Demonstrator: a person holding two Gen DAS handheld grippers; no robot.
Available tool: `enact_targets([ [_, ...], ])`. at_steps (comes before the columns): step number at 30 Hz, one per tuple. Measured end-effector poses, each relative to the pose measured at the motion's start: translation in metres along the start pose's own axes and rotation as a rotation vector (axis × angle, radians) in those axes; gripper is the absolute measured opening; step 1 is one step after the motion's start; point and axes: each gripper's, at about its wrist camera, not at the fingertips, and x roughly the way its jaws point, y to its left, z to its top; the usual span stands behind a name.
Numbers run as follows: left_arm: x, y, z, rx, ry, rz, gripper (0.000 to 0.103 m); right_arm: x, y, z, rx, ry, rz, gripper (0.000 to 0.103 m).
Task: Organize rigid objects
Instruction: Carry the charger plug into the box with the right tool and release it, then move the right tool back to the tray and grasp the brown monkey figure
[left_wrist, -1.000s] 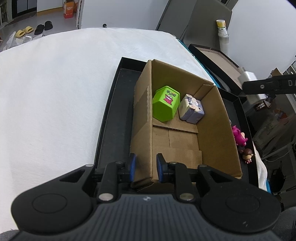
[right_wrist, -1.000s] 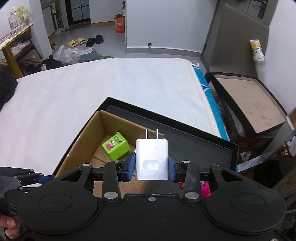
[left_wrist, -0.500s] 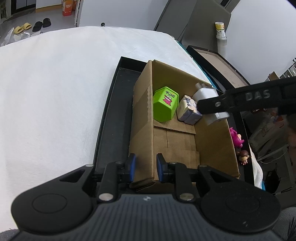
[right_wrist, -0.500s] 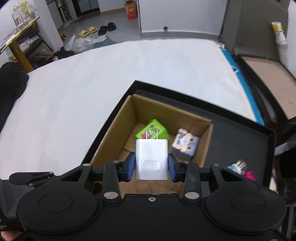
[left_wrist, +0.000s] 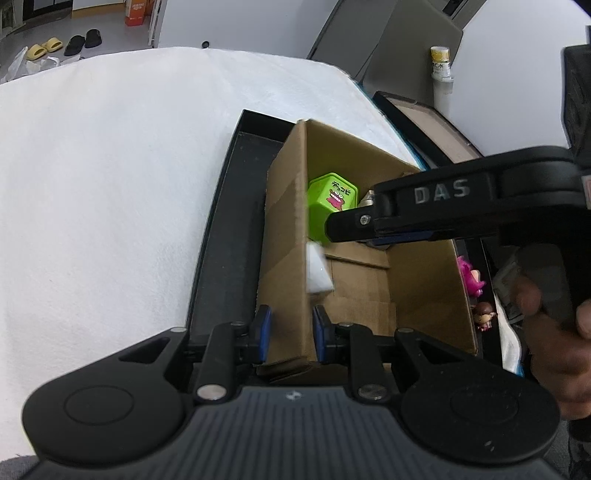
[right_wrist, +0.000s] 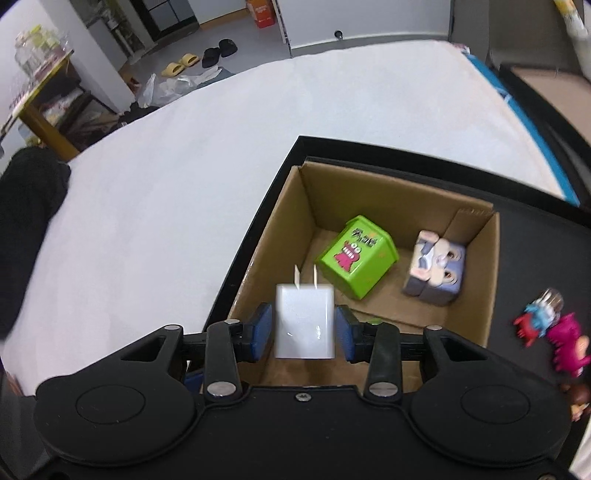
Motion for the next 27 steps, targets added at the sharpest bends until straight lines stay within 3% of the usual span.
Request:
enact_targets([
  [4, 0.002, -0.001, 0.001, 0.0, 0.003, 0.001, 0.021, -0.007, -0.002, -0.003, -0.008, -0.015, 0.013, 0.048],
  [7, 0.002, -0.002, 0.001, 0.004, 0.002, 0.006, 0.021, -0.02, -0.009, -0.005, -0.011, -0.043, 0.009, 0.066],
  [14, 0.003, -0.004, 0.0, 0.014, 0.003, 0.018, 0.021, -0.048, -0.027, -0.012, -0.006, -0.101, -0.027, 0.088],
  [27, 0.004, -0.011, 0.0, 0.031, 0.006, 0.047, 0.021, -0.079, -0.072, -0.042, 0.034, -0.145, -0.138, 0.093],
])
